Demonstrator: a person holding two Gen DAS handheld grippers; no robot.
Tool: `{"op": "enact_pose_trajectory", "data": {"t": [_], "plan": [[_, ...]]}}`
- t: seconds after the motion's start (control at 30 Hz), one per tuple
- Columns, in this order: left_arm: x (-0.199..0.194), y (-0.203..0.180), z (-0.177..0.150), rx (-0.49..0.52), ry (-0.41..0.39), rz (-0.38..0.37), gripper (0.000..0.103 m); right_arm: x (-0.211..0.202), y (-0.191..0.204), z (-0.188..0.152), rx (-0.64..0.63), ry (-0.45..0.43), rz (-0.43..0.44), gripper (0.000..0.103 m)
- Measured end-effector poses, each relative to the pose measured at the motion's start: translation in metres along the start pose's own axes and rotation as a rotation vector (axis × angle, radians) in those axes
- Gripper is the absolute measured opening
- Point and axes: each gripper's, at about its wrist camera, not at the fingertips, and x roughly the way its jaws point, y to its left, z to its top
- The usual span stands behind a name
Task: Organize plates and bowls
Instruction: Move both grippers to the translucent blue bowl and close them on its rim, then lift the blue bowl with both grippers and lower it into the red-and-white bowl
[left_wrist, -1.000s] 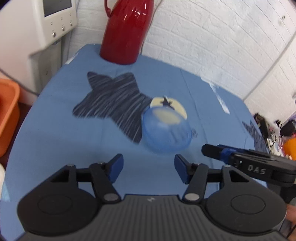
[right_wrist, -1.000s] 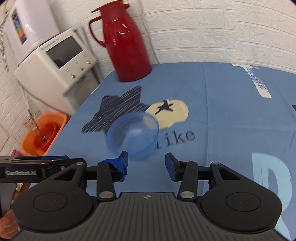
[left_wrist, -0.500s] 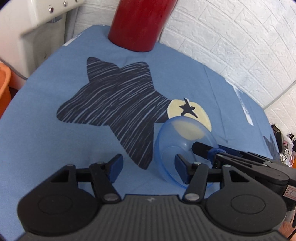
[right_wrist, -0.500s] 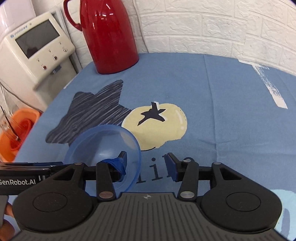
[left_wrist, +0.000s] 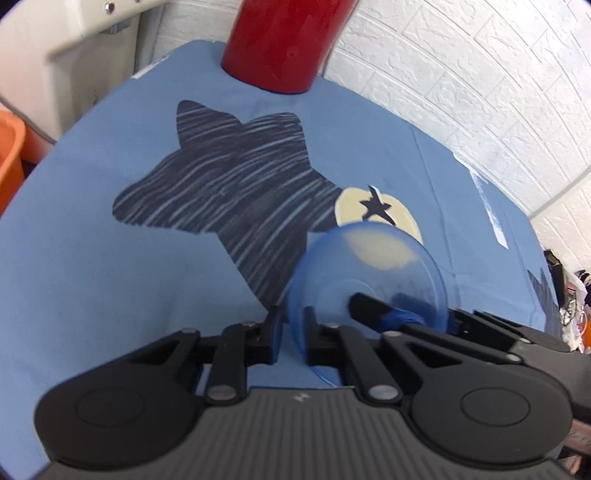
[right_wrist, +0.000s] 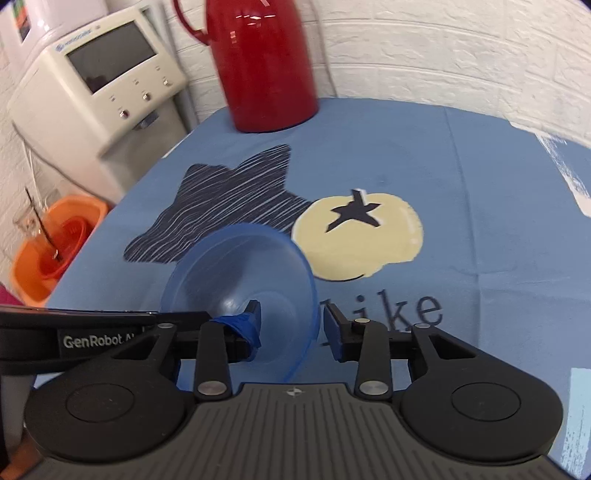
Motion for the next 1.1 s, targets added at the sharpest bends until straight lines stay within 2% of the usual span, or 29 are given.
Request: {"op": "enact_pose_trajectory", "data": {"t": [0.27, 0.5, 0.7, 0.87, 1.1], "plan": [[-0.043, -0.017, -0.026, 0.055, -0.015, -0.028, 0.0, -0.032, 0.009, -0.017, 0.011, 0.009, -0.005, 0.022], [-0.096, -0.049, -0.074, 0.114, -0.025, -0.063, 0.0, -0.097, 0.008, -0.052, 0.003, -0.001, -0.002, 0.026], [-0.135, -0.087, -0.131, 0.201, -0.041, -0.109, 0.0, -0.163, -0.006, -0.106, 0.026, -0.032, -0.011, 0.028], [-0.158, -0.115, -0.181, 0.268, -0.043, -0.16, 0.0, -0.214, -0.013, -0.158, 0.061, -0.097, -0.035, 0.029], [-0.172, -0.148, -0.242, 0.368, 0.014, -0.203, 0.0, -0.257, -0.023, -0.212, 0.095, -0.079, -0.095, 0.03]]}}
